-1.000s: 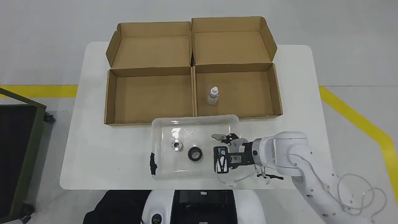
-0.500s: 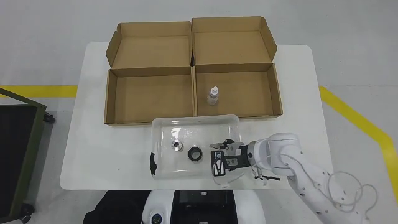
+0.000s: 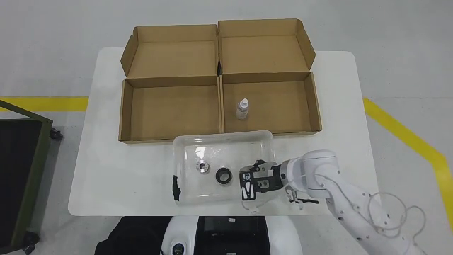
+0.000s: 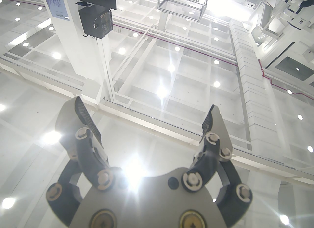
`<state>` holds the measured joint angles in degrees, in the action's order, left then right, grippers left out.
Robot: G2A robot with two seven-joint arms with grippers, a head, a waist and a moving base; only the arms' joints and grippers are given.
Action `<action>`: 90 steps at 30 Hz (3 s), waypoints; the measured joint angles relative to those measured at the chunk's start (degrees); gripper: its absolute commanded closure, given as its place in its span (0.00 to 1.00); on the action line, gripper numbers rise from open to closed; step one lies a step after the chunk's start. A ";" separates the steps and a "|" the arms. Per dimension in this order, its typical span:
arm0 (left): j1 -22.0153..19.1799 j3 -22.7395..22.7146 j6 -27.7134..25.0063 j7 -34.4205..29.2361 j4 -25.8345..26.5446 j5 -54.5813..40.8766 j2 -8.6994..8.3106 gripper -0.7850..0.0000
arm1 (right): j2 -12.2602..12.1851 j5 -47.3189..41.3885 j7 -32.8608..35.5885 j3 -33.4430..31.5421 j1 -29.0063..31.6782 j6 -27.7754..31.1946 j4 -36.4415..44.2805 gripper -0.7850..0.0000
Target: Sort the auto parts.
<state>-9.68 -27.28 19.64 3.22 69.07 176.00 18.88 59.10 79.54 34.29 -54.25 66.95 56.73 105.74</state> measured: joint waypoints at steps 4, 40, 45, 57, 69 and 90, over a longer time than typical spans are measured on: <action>0.00 0.00 0.00 0.00 0.00 0.00 0.00 0.00 | -0.01 0.26 -0.09 0.33 -0.50 -0.11 0.09 1.00; 0.00 0.00 0.00 0.00 0.00 0.00 0.00 0.00 | 0.48 -1.41 -23.96 -6.63 1.82 -25.41 6.92 1.00; 0.00 0.00 0.00 0.00 0.00 0.00 0.00 0.00 | 0.92 -1.97 -28.49 -7.50 1.98 -30.32 6.96 1.00; 0.00 0.00 0.00 0.00 0.00 0.00 0.00 0.00 | 1.85 -7.75 -39.04 -10.72 1.54 -35.29 8.37 1.00; 0.00 0.00 0.00 0.00 0.00 0.00 0.00 0.00 | 2.45 -10.74 -45.35 -11.58 0.94 -31.66 8.80 1.00; 0.00 0.00 0.00 0.00 0.00 0.00 0.00 0.00 | 2.24 -5.47 -39.74 -13.87 1.31 -24.50 4.84 1.00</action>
<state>-9.68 -27.28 19.64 3.22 69.07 176.00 18.88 61.34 74.07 -5.45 -68.12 68.25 32.23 110.58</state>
